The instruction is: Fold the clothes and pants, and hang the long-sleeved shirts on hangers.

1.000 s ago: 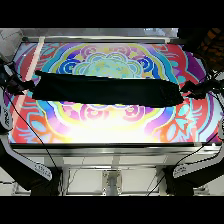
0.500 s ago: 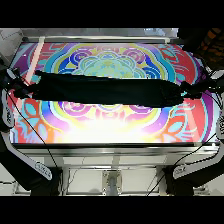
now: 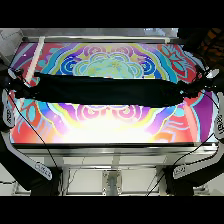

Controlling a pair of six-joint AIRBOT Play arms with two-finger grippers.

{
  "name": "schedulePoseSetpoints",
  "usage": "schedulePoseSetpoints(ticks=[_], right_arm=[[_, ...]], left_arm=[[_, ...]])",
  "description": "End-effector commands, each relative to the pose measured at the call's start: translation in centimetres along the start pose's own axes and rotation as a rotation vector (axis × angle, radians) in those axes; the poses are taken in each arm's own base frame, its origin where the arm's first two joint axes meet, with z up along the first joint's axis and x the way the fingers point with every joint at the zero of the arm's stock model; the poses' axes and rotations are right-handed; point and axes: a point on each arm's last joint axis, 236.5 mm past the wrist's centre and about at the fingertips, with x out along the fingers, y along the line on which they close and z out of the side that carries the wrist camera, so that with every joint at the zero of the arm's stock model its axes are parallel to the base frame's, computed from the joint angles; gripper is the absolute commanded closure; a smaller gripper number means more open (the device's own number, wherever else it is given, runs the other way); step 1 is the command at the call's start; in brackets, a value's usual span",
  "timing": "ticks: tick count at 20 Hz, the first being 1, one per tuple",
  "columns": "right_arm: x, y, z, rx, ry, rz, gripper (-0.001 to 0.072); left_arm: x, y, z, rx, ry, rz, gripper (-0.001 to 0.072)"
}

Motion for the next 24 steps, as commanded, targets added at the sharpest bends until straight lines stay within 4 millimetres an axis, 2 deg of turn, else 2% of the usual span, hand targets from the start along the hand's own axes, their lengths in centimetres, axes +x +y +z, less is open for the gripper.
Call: schedulePoseSetpoints(ticks=[1, 2, 4, 7, 9, 11, 13, 17, 18, 19, 20, 21, 24], right_arm=[[0.0, -0.7, -0.8, -0.015, 0.036, -0.035, 0.0151], [-0.1, -1.1, -1.2, -0.02, 0.054, -0.05, 0.0151], [-0.2, -1.8, -2.5, -0.031, 0.106, -0.079, 0.0152], [-0.6, -3.3, -3.8, -0.044, 0.162, -0.134, 0.0172], [-0.8, -3.7, -4.5, -0.039, 0.17, -0.144, 0.0173], [-0.9, -3.9, -6.3, -0.054, 0.191, -0.147, 0.0177], [-1.0, -3.9, -8.1, -0.073, 0.184, -0.148, 0.0336], [-2.2, -3.4, -11.3, -0.075, 0.082, -0.155, 0.0345], [-2.9, -3.2, -11.8, -0.08, 0.056, -0.159, 0.0345], [-3.7, -3.0, -12.4, -0.086, 0.035, -0.161, 0.0344], [-4.6, -2.6, -12.8, -0.093, 0.013, -0.162, 0.0344], [-5.5, -2.3, -13.0, -0.099, -0.006, -0.162, 0.0345], [-7.9, -1.5, -12.8, -0.118, -0.068, -0.164, 0.0344]], left_arm=[[-2.1, 2.2, -4.8, 0.055, 0.193, 0.093, 0.0679], [-3.0, 3.1, -6.3, 0.056, 0.259, 0.126, 0.068], [-5.0, 2.9, -8.8, 0.077, 0.355, 0.117, 0.0681], [-7.5, 2.4, -9.9, 0.086, 0.283, 0.124, 0.0681], [-8.6, 2.9, -11.6, 0.093, 0.215, 0.156, 0.0681], [-8.6, 3.3, -14.9, 0.093, 0.18, 0.159, 0.0681], [-7.8, 3.5, -18.6, 0.111, 0.148, 0.159, 0.068], [-7.8, 2.9, -22.1, 0.165, 0.06, 0.171, 0.0676], [-8.1, 2.9, -22.6, 0.173, 0.049, 0.175, 0.0648], [-8.5, 2.9, -22.8, 0.181, 0.036, 0.179, 0.0525], [-9.1, 2.9, -22.7, 0.186, 0.014, 0.184, 0.0367], [-9.8, 2.9, -22.4, 0.186, -0.016, 0.192, 0.0309], [-11.7, 3.0, -20.0, 0.192, -0.162, 0.22, 0.0309]])
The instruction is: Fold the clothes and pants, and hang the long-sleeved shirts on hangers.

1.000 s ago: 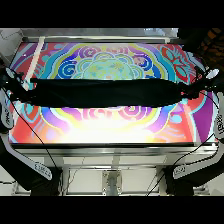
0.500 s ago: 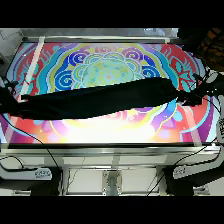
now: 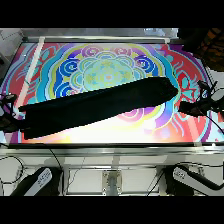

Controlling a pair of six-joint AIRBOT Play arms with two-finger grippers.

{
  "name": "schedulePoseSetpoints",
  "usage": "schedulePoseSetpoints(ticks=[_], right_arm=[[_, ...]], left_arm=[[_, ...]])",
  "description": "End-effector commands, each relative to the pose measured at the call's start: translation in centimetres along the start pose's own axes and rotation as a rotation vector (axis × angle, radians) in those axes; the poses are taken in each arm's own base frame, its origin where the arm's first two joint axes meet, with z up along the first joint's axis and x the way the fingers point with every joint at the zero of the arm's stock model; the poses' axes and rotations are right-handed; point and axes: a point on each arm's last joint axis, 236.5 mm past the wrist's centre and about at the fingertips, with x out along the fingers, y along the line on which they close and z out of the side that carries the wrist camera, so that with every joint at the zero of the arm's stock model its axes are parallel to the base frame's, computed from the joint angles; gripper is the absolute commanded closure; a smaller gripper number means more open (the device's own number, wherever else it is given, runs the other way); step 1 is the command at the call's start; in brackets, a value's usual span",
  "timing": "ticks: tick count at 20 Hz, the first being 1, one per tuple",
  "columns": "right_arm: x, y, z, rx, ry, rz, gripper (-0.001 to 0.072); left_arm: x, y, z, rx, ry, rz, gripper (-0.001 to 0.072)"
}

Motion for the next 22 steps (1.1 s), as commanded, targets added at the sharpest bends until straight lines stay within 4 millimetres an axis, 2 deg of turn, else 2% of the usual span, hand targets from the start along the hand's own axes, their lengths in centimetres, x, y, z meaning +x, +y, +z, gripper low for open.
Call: schedulePoseSetpoints(ticks=[1, 4, 6, 11, 14, 18, 22], right_arm=[[-2.5, 0.4, -0.1, -0.014, -0.083, -0.008, 0.0344], [-2.6, 0.9, 0.1, -0.006, -0.094, 0.011, 0.0345], [-2.6, 1.4, 0.3, 0.001, -0.1, 0.031, 0.0344], [-2.7, 2.7, 0.5, 0.022, -0.108, 0.085, 0.0345], [-2.8, 3.6, 0.7, 0.041, -0.115, 0.128, 0.0345], [-3.0, 4.3, 0.8, 0.053, -0.119, 0.156, 0.0345], [-3.0, 4.3, 0.9, 0.053, -0.122, 0.155, 0.0346]], left_arm=[[-1.9, 0.8, 3.0, 0.0, -0.191, 0.044, 0.0309], [-2.2, -0.4, 6.4, 0.096, -0.319, 0.023, 0.0309], [-1.3, -1.7, 8.0, 0.212, -0.343, 0.022, 0.0308], [4.1, -6.2, 10.1, 0.535, -0.285, 0.018, 0.0309], [6.1, -7.9, 12.0, 0.602, -0.311, 0.037, 0.0309], [5.1, -8.1, 16.4, 0.524, -0.497, 0.075, 0.031], [4.1, -8.1, 18.4, 0.518, -0.587, 0.101, 0.0313]])
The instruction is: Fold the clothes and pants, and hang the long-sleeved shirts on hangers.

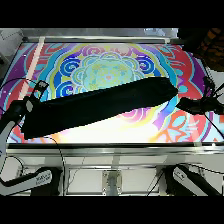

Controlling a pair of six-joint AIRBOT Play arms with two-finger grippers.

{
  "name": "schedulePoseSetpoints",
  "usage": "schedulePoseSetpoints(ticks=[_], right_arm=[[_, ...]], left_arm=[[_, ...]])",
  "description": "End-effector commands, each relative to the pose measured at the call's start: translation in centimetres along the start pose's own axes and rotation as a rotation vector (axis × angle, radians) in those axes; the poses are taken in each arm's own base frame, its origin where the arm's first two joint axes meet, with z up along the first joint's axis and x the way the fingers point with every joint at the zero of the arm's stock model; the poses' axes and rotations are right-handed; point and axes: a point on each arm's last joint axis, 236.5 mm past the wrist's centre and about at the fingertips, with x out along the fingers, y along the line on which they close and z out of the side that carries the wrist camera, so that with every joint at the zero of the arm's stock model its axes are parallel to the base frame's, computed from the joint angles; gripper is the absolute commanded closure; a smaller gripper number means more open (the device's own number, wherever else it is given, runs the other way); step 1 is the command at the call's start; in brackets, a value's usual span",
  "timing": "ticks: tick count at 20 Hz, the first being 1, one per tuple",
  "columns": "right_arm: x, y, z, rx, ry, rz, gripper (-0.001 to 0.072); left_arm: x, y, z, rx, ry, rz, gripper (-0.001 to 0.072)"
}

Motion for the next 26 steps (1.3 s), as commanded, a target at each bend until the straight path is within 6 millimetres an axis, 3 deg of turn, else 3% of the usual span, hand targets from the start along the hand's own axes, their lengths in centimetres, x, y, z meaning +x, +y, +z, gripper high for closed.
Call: schedulePoseSetpoints(ticks=[1, 4, 6, 7, 8, 13, 16, 18, 19, 21, 22, 24, 26], right_arm=[[0.0, 0.3, 0.2, 0.006, -0.008, 0.009, 0.0345], [0.0, 0.2, 0.5, 0.005, -0.023, 0.007, 0.0345], [0.0, 0.2, 0.6, 0.005, -0.027, 0.006, 0.0345], [0.0, 0.2, 0.6, 0.005, -0.028, 0.006, 0.0345], [0.0, 0.2, 0.7, 0.005, -0.029, 0.005, 0.0345], [0.0, 0.1, 1.1, 0.006, -0.046, 0.002, 0.0345], [0.0, 0.1, 1.0, 0.006, -0.044, 0.003, 0.0345], [0.0, 0.1, 1.0, 0.006, -0.042, 0.003, 0.0345], [0.0, 0.1, 1.0, 0.006, -0.041, 0.004, 0.0345], [0.0, 0.2, 0.9, 0.008, -0.038, 0.008, 0.0345], [0.0, 0.3, 0.8, 0.008, -0.035, 0.01, 0.0345], [0.0, 0.5, 0.5, 0.01, -0.02, 0.018, 0.0345], [0.0, 0.5, 0.2, 0.009, -0.009, 0.02, 0.0345]], left_arm=[[0.6, 0.9, 1.8, 0.0, -0.073, 0.041, 0.0314], [1.9, -0.2, 0.9, 0.011, -0.011, -0.005, 0.0323], [2.6, -0.4, 0.8, 0.014, 0.011, -0.022, 0.0389], [2.8, -0.3, 1.1, 0.012, 0.009, -0.022, 0.0497], [3.0, 0.0, 1.5, 0.014, 0.004, -0.018, 0.067], [3.7, 2.7, 4.8, -0.184, -0.039, 0.016, 0.0678], [4.4, 3.3, 5.1, -0.287, 0.011, -0.001, 0.0678], [4.7, 3.5, 4.5, -0.354, 0.071, -0.015, 0.0668], [4.6, 3.8, 4.3, -0.392, 0.089, -0.016, 0.0613], [3.9, 4.2, 4.4, -0.409, 0.118, -0.02, 0.0366], [3.4, 4.4, 4.2, -0.41, 0.145, -0.024, 0.03], [2.1, 5.6, 2.4, -0.423, 0.229, 0.008, 0.0293], [-0.1, 6.5, -0.7, -0.451, 0.34, 0.023, 0.0293]])
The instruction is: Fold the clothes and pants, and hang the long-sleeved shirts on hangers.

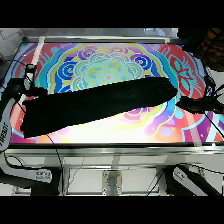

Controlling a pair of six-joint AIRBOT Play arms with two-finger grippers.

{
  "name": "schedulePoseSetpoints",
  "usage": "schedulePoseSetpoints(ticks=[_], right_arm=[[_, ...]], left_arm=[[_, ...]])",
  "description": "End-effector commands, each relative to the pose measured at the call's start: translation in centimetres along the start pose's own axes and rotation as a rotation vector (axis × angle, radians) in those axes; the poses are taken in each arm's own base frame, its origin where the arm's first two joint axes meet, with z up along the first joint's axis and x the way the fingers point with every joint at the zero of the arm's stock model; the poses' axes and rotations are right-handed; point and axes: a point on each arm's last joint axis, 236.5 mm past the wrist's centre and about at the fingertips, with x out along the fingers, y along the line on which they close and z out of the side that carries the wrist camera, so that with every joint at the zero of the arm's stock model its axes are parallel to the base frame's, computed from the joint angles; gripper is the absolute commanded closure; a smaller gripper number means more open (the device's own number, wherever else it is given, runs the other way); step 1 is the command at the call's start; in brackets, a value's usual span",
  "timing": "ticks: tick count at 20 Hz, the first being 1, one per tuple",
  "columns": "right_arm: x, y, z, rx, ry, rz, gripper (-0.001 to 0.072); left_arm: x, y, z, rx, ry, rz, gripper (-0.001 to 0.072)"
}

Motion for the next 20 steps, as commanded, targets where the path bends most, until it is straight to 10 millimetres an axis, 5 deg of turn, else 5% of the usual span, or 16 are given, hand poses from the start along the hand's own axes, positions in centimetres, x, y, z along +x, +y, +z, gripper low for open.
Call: schedulePoseSetpoints(ticks=[1, 5, 12, 20], right_arm=[[0.0, 0.2, -0.4, -0.001, 0.017, 0.007, 0.0345], [0.0, 0.2, -0.7, -0.005, 0.028, 0.008, 0.0345], [0.0, 0.2, -0.7, -0.005, 0.031, 0.009, 0.0345], [0.0, 0.3, -1.1, -0.005, 0.045, 0.011, 0.0345]], left_arm=[[-2.5, 3.5, -5.4, -0.08, 0.222, 0.048, 0.0293], [-5.5, 6.5, -13.2, -0.316, 0.399, -0.043, 0.0294], [-6.4, 5.2, -23.2, -0.606, 0.468, -0.254, 0.029], [-4.9, 7.0, -22.0, -0.618, 0.362, -0.202, 0.0271]])
